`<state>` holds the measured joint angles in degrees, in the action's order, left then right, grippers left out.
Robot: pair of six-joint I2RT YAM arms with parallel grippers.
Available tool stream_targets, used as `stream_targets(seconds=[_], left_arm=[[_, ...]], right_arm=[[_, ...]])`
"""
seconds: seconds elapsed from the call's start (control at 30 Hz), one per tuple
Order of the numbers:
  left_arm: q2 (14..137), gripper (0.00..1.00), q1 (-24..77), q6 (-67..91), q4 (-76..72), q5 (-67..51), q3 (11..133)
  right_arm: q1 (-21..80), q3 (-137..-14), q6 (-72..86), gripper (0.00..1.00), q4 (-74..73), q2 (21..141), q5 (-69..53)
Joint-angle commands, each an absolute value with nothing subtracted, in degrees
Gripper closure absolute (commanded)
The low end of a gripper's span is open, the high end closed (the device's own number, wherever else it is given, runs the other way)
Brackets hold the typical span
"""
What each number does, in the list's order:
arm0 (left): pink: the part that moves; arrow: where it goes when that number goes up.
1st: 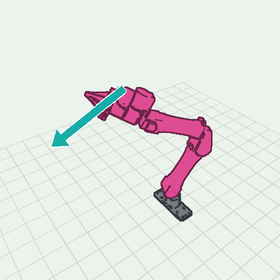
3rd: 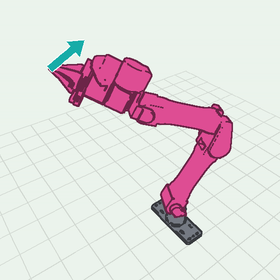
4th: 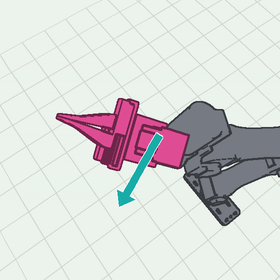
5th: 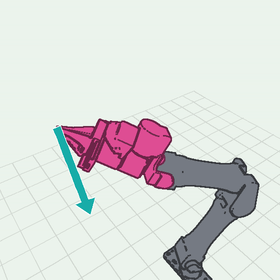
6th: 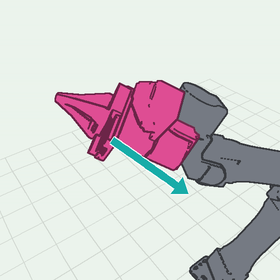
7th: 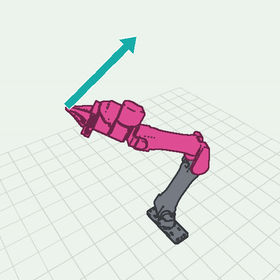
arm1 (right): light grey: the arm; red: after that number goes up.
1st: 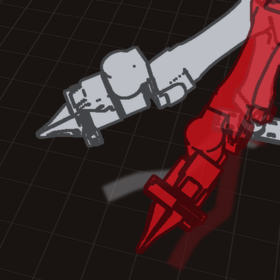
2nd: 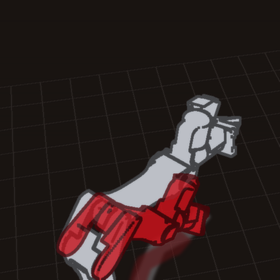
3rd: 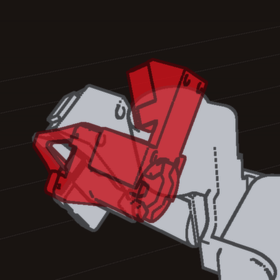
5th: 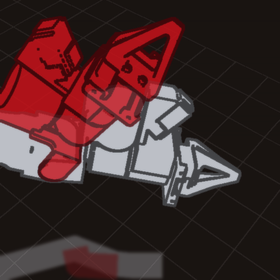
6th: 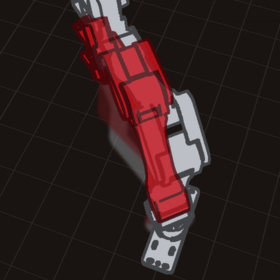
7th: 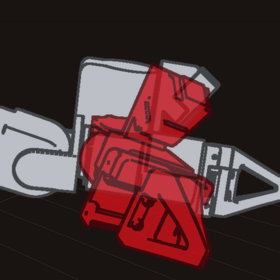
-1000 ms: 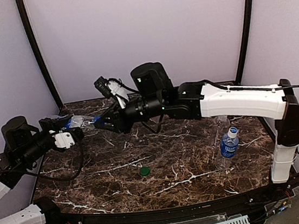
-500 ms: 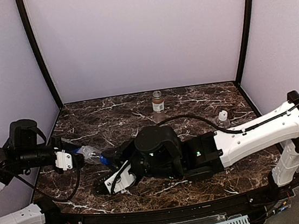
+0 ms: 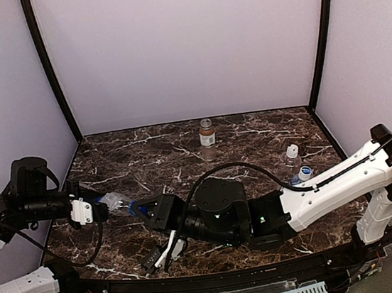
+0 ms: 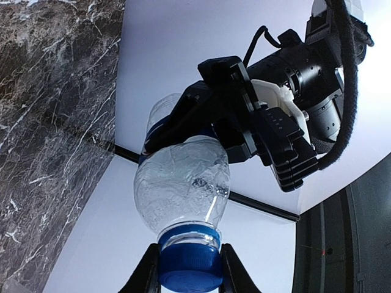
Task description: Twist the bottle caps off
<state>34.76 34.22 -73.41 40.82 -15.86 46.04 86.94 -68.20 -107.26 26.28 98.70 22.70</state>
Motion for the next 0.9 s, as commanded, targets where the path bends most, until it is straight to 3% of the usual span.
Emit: stream_targets(seconds=[0.0,0.2,0.57,0.67,0.77,0.87], left_arm=[[33.7,0.75,33.2,-73.2,46.7,-13.0,46.9],[33.5,0.76,33.2,-71.8,45.5,-11.8,46.8],[32.0,0.79,33.1,-70.6,41.0,-8.7,44.4],[31.8,0.79,33.1,-67.2,38.0,-8.3,44.2],[31.6,0.78,32.9,-58.4,31.8,-7.9,45.1],[32.0,0.76,31.4,-50.2,26.6,-7.5,47.1]], right_arm=[[86.8,-67.0,-108.2,1.00,30.9,97.1,27.8],[86.7,-65.6,-104.6,1.00,32.7,95.3,28.2],[84.8,-58.0,-82.8,1.00,22.0,85.2,31.9],[82.3,-66.8,-59.5,1.00,5.7,87.2,31.9],[76.2,-83.0,-29.9,1.00,-20.4,94.2,28.7],[69.7,-97.0,-9.3,1.00,-41.7,103.1,19.8]])
